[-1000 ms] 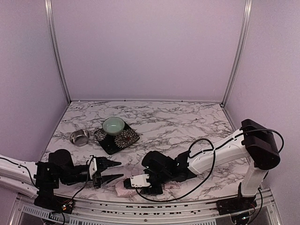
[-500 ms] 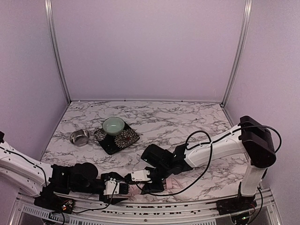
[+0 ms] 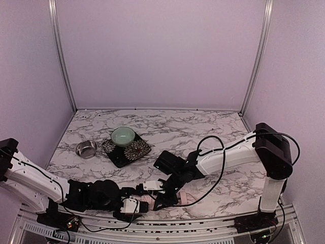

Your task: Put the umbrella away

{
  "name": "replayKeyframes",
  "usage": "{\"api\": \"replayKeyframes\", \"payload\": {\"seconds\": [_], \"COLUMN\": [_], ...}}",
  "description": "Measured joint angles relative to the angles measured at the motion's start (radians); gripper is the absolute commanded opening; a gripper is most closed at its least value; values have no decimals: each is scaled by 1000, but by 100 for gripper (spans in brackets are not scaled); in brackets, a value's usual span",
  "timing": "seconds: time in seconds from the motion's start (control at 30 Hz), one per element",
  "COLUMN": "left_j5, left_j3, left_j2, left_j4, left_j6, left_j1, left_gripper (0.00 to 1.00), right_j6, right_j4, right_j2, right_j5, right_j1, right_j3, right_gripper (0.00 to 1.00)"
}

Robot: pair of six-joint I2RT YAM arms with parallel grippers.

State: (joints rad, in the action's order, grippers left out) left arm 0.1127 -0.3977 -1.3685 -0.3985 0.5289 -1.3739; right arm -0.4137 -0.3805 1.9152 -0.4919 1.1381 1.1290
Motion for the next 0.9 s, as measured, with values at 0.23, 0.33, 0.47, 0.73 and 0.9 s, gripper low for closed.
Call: {"api": "replayKeyframes", "payload": {"seconds": [0.23, 0.33, 0.47, 0.73, 0.9], "left_j5": [77, 71, 29, -50, -97], "left_j3": [-63, -83, -82, -81, -130], "left_j2": [-146, -183, -177, -169, -202], "left_j4": [-24, -34, -33, -30, 14], "left_j6": [-24, -36, -58, -47, -16], "left_j1": [4, 17, 35, 68, 76], "left_gripper": [54, 40, 4, 0, 0], "right_j6": [10, 16, 33, 95, 114], "right_j4": [-10, -22, -23, -15, -55], "right_j2": [11, 11, 5, -34, -118], "right_j5": [-60, -59, -48, 19, 64], "right_j1": [-24, -26, -26, -12, -7], "right_j3": [5, 6, 3, -16, -54], "right_gripper": [0, 0, 7, 44, 66]}}
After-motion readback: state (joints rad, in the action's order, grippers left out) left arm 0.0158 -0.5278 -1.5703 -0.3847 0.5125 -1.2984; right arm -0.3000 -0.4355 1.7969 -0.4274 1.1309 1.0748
